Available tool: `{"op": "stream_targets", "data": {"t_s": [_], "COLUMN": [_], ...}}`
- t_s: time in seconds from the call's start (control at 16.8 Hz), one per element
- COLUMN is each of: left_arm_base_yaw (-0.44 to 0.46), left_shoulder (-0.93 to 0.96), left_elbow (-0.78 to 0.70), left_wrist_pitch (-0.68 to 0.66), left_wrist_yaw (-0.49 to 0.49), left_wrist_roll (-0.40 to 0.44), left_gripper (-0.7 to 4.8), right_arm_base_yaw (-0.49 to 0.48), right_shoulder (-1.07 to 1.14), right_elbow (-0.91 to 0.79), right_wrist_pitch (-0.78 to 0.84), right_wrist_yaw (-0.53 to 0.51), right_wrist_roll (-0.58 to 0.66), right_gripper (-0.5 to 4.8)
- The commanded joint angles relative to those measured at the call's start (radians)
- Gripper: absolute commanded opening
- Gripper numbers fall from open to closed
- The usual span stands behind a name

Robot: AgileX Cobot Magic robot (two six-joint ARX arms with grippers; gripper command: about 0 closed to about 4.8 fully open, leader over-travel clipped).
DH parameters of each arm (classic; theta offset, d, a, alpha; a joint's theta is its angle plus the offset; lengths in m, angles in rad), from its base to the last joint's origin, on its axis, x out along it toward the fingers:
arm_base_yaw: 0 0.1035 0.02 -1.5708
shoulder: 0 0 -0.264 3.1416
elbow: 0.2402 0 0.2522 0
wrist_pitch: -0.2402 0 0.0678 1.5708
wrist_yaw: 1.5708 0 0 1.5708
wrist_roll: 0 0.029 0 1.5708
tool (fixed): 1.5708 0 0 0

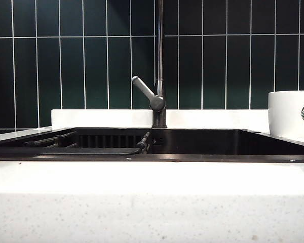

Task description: Pick up the mug next to the sink, go to the faucet to get some water, pour the water into the sink, and finally put the mug back to its place.

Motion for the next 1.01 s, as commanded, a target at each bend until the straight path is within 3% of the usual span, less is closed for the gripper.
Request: {"op": "stream_targets", "data": {"t_s": [0.06, 0.71, 1.01], "left_arm_base_yaw": [-0.001, -0.001, 0.0], "left_shoulder": [-0.002, -0.037, -0.058], "left_elbow": [-0.033, -0.09, -0.09], "left_wrist_pitch": [0.074, 0.314, 0.281], "left_wrist_yaw": [0.006, 0.097, 0.095], "left_wrist_roll": [0.02, 0.078, 0.078], "left_gripper": [-0.06, -0.06, -0.06], "right_arm_base_yaw": [0.001, 0.001, 0.0], "right_shoulder": [-0.039, -0.124, -0.124], "right_elbow": [-0.026, -0.069, -0.068], "right_wrist_pitch": [0.022, 0.021, 0.013], "right_wrist_yaw": [-0.001, -0.045, -0.046], "right_wrist_roll": [-0.005, -0.03, -0.029], "right_gripper": [-0.06, -0.06, -0.06]}}
